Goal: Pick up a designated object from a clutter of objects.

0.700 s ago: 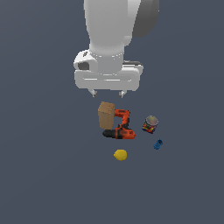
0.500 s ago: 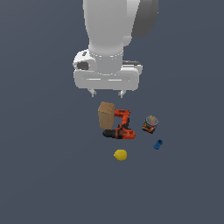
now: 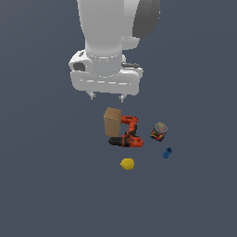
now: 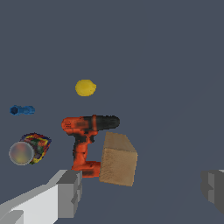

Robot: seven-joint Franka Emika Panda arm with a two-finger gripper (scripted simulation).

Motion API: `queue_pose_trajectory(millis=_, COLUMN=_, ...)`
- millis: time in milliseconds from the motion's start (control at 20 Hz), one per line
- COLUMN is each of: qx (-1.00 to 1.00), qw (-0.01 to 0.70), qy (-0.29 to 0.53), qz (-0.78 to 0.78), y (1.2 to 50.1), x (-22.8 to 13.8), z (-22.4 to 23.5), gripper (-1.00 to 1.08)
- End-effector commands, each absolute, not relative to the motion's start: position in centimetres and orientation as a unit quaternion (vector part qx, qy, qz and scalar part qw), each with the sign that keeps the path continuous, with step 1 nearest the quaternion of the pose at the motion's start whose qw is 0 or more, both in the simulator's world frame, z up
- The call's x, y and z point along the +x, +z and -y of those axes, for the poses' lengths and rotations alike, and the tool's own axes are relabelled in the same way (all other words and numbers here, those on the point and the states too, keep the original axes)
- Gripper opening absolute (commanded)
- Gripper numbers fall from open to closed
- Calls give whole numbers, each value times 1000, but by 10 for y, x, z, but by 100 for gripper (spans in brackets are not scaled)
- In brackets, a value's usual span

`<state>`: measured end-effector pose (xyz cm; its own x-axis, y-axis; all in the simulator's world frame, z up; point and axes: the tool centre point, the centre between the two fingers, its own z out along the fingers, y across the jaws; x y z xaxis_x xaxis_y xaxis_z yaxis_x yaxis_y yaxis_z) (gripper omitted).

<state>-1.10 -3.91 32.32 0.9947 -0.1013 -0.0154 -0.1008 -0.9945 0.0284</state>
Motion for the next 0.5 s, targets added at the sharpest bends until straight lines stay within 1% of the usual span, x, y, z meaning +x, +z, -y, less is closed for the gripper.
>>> queue_pose_trajectory(millis=0, qx=999, qw=15, qy=-9, qz=46, y=321, x=-9, z=36, gripper=100)
queue_pose_trajectory(millis=200, qx=999, qw=17, qy=-9, qz=27, y=312, x=0, z=26, gripper=100)
queue_pose_trajectory(millis=450, qx=1000, qw=22, qy=-8, qz=-13, y=292, x=17, z=2, gripper=100)
